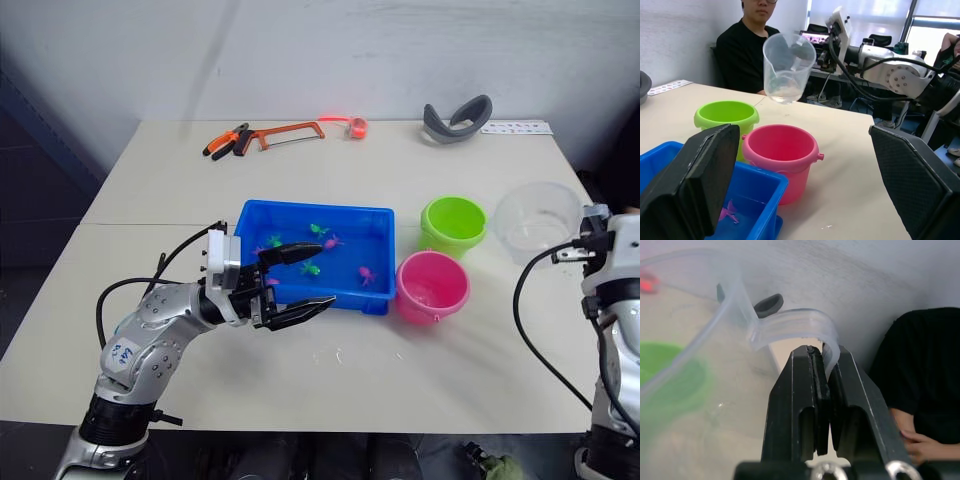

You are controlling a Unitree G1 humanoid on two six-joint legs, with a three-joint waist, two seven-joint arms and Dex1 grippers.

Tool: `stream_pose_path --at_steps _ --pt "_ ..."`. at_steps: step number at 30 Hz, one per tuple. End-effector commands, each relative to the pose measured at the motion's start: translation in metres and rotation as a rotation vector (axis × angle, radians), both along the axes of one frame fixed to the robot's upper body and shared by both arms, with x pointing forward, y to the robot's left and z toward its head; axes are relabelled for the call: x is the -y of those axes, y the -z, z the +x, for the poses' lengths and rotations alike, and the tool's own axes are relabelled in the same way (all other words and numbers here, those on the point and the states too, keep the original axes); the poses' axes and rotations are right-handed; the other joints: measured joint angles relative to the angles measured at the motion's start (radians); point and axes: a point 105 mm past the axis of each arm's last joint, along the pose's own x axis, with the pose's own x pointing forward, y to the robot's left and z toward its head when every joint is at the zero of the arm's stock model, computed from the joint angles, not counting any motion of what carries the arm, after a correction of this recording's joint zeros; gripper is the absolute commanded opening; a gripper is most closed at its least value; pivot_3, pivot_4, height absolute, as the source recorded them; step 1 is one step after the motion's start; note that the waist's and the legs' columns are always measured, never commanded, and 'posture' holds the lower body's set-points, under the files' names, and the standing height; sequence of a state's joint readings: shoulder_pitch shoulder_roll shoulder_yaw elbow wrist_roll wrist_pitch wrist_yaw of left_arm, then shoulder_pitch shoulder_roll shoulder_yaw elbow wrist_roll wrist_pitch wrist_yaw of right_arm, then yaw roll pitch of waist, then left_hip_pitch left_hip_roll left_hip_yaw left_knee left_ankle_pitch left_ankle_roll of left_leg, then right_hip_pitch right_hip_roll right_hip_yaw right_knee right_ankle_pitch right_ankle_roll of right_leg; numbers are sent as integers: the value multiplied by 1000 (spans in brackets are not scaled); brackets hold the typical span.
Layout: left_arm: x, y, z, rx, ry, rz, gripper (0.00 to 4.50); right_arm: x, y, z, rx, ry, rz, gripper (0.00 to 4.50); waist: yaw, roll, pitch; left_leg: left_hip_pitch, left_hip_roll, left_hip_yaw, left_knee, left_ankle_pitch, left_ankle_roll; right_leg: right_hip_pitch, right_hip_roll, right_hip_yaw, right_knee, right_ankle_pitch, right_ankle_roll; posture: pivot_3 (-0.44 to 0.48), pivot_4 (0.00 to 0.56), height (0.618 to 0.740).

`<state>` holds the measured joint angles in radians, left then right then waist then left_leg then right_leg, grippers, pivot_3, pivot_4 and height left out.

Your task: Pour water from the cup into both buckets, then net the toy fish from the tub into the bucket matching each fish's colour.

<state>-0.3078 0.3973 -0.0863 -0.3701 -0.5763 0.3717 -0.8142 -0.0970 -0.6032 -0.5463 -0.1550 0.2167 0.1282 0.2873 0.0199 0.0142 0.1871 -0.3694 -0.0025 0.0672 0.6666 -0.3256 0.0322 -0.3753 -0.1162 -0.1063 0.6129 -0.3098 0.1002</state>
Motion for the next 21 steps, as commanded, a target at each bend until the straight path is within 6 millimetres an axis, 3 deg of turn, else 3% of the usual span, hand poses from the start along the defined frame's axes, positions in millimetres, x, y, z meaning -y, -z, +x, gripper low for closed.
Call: stream_pose_path --at_steps 1,4,12,15,21 --pt "-4 -8 2 28 -2 -19 4500 9 -32 13 49 -16 83 72 1 0 0 0 0 0 0 0 0 0 0 0 0 0 0 0 150 740" --pt "-9 -13 7 37 -9 -16 4500 12 -37 24 26 -15 63 72 1 0 0 0 0 0 0 0 0 0 0 0 0 0 0 0 150 740" --pt "-12 -29 19 60 -39 -43 4500 17 -27 48 -134 36 -27 72 3 0 0 -1 -1 0 0 0 1 0 0 -1 0 0 0 0 150 740" --pt "-12 -30 22 54 -44 -35 4500 16 -33 55 -144 52 -214 72 3 0 0 -2 -1 0 0 1 1 -1 0 -1 0 0 0 0 150 740" --pt "-16 -35 28 58 -57 -30 4500 8 -44 67 -101 57 -360 72 1 0 0 -2 -1 0 0 1 1 -1 0 -1 0 0 0 0 150 740"
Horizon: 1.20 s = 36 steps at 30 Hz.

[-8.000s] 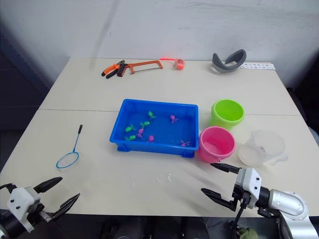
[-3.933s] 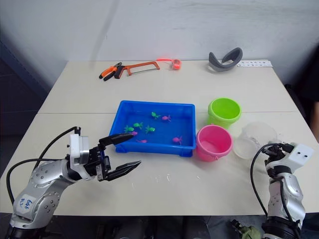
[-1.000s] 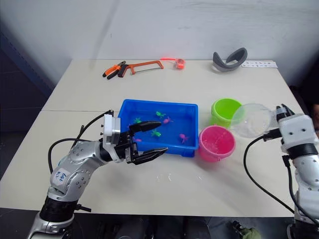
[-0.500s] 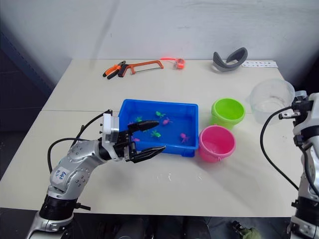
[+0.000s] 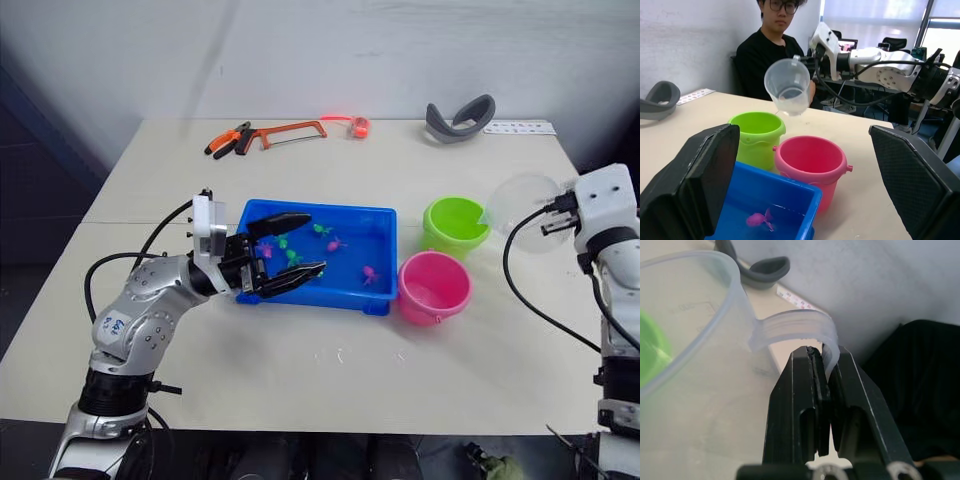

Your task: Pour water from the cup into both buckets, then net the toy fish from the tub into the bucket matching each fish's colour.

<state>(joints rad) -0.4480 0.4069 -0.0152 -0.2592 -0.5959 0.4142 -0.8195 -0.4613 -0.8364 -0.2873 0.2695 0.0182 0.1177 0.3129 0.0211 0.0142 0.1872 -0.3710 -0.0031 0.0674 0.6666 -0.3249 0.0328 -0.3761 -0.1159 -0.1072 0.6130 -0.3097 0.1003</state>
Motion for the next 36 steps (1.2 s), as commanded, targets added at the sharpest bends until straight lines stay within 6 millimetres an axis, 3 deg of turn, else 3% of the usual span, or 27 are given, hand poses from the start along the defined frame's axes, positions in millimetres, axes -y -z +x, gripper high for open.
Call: stream_pose_path --at_steps 1,9,15,26,36 --pt "-4 -12 3 42 -20 -10 4500 -7 -21 1 67 -11 -145 72 -1 0 0 0 0 0 0 0 0 0 0 0 0 0 0 0 150 740" --pt "-4 -18 15 60 -62 15 4500 -23 -45 10 166 26 -489 72 -2 0 0 0 0 0 0 0 -1 0 0 0 0 0 0 0 150 740" --pt "0 -20 16 66 -51 14 4500 -33 -52 14 203 18 -629 72 0 -1 1 -1 0 0 0 0 -1 0 0 0 -1 0 0 0 150 740" --pt "7 -20 11 71 -37 2 4500 -50 -57 12 284 8 -858 72 -1 -1 1 -1 0 0 0 1 -1 0 0 0 -1 0 0 0 150 740" --pt "8 -17 9 62 -37 -1 4500 -52 -53 14 321 34 -962 72 -3 -1 1 -1 0 0 0 1 -2 0 0 0 -1 0 0 0 150 740"
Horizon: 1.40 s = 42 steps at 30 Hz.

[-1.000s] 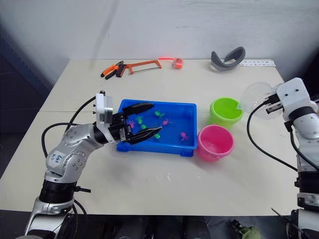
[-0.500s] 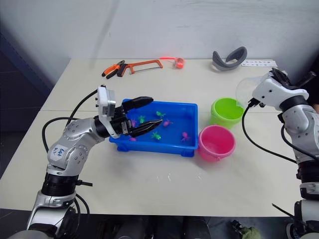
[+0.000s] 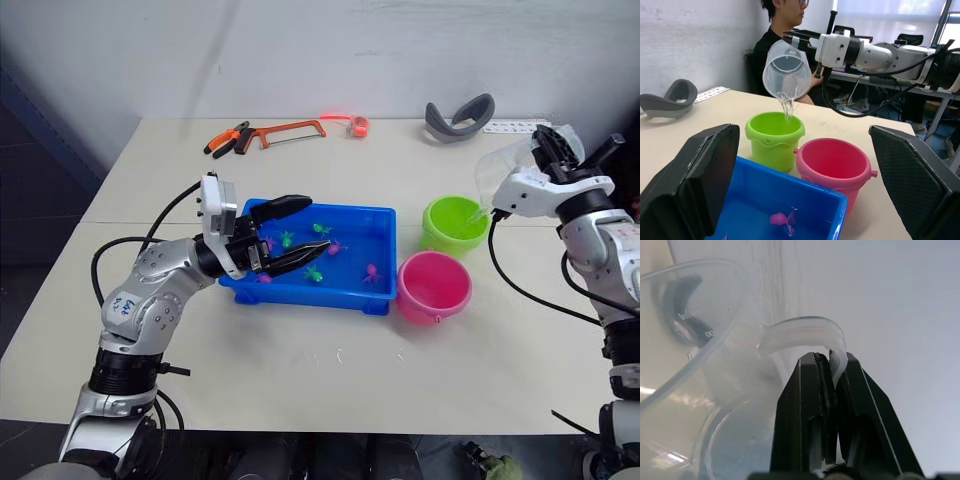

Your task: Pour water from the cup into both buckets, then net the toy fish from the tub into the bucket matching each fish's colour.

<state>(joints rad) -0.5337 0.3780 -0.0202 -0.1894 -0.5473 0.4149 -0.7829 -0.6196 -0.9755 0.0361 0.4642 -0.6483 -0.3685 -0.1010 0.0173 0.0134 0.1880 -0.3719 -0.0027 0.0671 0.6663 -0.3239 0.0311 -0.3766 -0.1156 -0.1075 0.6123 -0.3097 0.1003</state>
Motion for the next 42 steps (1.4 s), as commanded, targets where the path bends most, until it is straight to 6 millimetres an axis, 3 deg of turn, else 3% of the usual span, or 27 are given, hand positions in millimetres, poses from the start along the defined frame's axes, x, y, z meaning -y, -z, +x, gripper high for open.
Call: stream_pose_path --at_steps 1,6,9,13,16,21,25,28,37,42 --pt "3 -7 -9 43 14 -3 4500 3 -20 -4 83 11 -43 72 0 0 0 0 0 0 0 0 0 0 0 0 0 0 0 0 150 740" --pt "2 -6 -10 41 11 -3 4500 0 -16 -6 93 -8 -93 72 -3 0 0 0 0 0 0 0 0 0 0 0 0 0 0 0 150 740" --pt "1 -6 -11 39 12 -3 4500 0 -9 -6 65 -52 1 72 -4 0 0 0 0 0 0 0 0 0 0 0 0 0 0 0 150 740" --pt "-3 -3 -14 26 34 17 4500 22 -6 -6 37 -51 334 72 -7 -2 1 0 0 0 0 0 -1 0 1 0 0 0 0 0 150 740" --pt "-10 -4 -14 23 43 31 4500 50 -8 -12 16 -38 596 72 -4 -2 2 0 0 -1 0 0 -1 0 1 -1 0 0 0 0 150 740" --pt "-14 -5 -18 6 80 14 4500 82 5 -23 -73 -94 1056 72 2 -3 2 0 0 -2 0 0 0 1 0 -2 0 0 0 0 150 740" --pt "-13 -5 -28 27 140 24 4500 104 29 -38 -117 -89 1433 72 3 -3 2 0 1 -2 0 1 0 1 0 -2 1 0 0 0 150 740" --pt "-12 1 -36 56 187 78 4500 107 50 -48 -134 -79 1585 72 4 -3 2 0 1 -2 0 1 0 1 0 -2 1 0 0 0 150 740" --pt "-4 10 -52 54 254 107 4500 115 125 -72 -150 -20 1754 72 4 -2 1 1 0 -1 0 1 0 1 0 0 1 0 0 0 150 740" --pt "-4 14 -52 50 237 104 4500 118 144 -77 -79 -12 1818 72 1 -2 2 2 0 0 0 1 0 1 0 1 2 0 0 0 150 740"
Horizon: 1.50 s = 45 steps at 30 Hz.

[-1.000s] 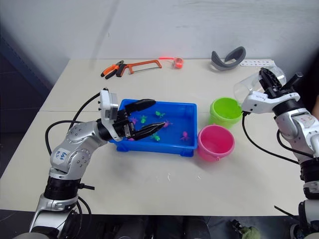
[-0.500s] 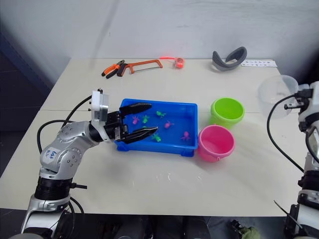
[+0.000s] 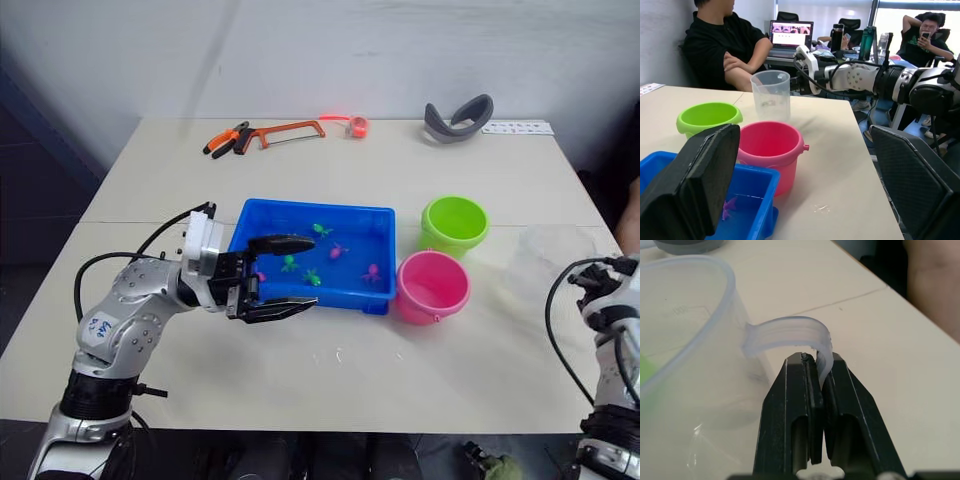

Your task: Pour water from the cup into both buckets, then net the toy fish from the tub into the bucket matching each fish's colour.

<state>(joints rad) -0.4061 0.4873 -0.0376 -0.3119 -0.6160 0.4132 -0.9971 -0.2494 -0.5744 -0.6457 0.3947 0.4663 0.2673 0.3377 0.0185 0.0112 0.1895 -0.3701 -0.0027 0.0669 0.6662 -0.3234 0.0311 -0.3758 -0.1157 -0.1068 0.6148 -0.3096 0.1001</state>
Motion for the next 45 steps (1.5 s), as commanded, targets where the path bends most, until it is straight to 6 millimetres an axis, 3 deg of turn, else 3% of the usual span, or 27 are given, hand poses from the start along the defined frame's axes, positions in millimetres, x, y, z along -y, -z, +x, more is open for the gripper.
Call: stream_pose_path --at_steps 1,7,10,17,23,25,29,34,36,38,39,42,45 --pt "2 -6 -7 46 4 -8 4500 12 -11 -7 99 56 13 72 0 0 0 0 0 0 0 0 0 0 0 0 0 0 0 0 150 740" --pt "0 -6 -9 40 -6 -13 4500 3 6 -9 68 1 2 72 2 0 0 0 0 0 0 0 0 0 0 0 0 0 0 0 150 740" --pt "-1 -5 -9 37 -9 -11 4500 0 7 -11 56 -18 -35 1123 2 1 0 0 0 0 0 0 0 0 0 0 0 0 0 0 150 740" --pt "-9 -4 -9 16 -29 -8 4500 13 -1 -43 32 10 -114 4460 4 1 0 0 0 0 0 0 0 0 -1 0 0 0 0 0 150 740" --pt "-28 3 -10 -27 -90 1 4500 4 -12 -86 21 -97 -114 4460 5 1 0 0 1 -1 -1 0 0 0 -2 0 -2 0 0 0 150 740" --pt "-41 4 -8 -31 -146 -4 4500 -8 -28 -95 59 -183 -158 4460 3 2 0 0 1 -1 -2 -1 0 0 -3 1 -4 0 0 0 150 740" --pt "-82 -6 5 -20 -409 -186 4500 -26 -87 -99 267 -208 -341 4460 -12 2 0 2 1 1 -2 -2 1 0 -6 3 -4 0 0 0 150 740" --pt "-136 18 -8 -10 -697 -128 4500 -106 -124 -83 410 -673 -371 4460 -20 -1 1 3 3 1 -3 -3 0 0 -6 2 -4 0 -1 0 150 740" --pt "-154 31 -19 -4 -774 -58 4500 -142 -119 -77 411 -869 -498 4460 -19 -4 0 2 4 0 -3 -4 -1 0 -4 1 -4 0 -1 0 150 740" --pt "-166 38 -26 2 -831 -28 4500 -164 -109 -76 397 -1005 -559 4460 -8 -4 0 1 4 0 -2 -5 0 0 -4 2 -6 0 -1 0 150 740" --pt "-183 41 -32 6 -924 -29 4500 -177 -105 -75 421 -1082 -563 4460 -2 -4 0 1 4 0 -2 -6 1 0 -5 1 -8 0 -1 0 150 740" --pt "-218 50 -50 -50 -1111 -66 4500 -200 -96 -73 455 -1225 -541 4460 2 -4 0 1 3 1 -1 -8 3 0 -9 0 -9 0 -1 0 150 740" --pt "-265 68 -81 -121 -1381 -94 4500 -218 -88 -68 490 -1303 -503 4460 3 -5 0 1 2 1 -1 -10 5 0 -11 -2 -10 0 -1 0 150 740"
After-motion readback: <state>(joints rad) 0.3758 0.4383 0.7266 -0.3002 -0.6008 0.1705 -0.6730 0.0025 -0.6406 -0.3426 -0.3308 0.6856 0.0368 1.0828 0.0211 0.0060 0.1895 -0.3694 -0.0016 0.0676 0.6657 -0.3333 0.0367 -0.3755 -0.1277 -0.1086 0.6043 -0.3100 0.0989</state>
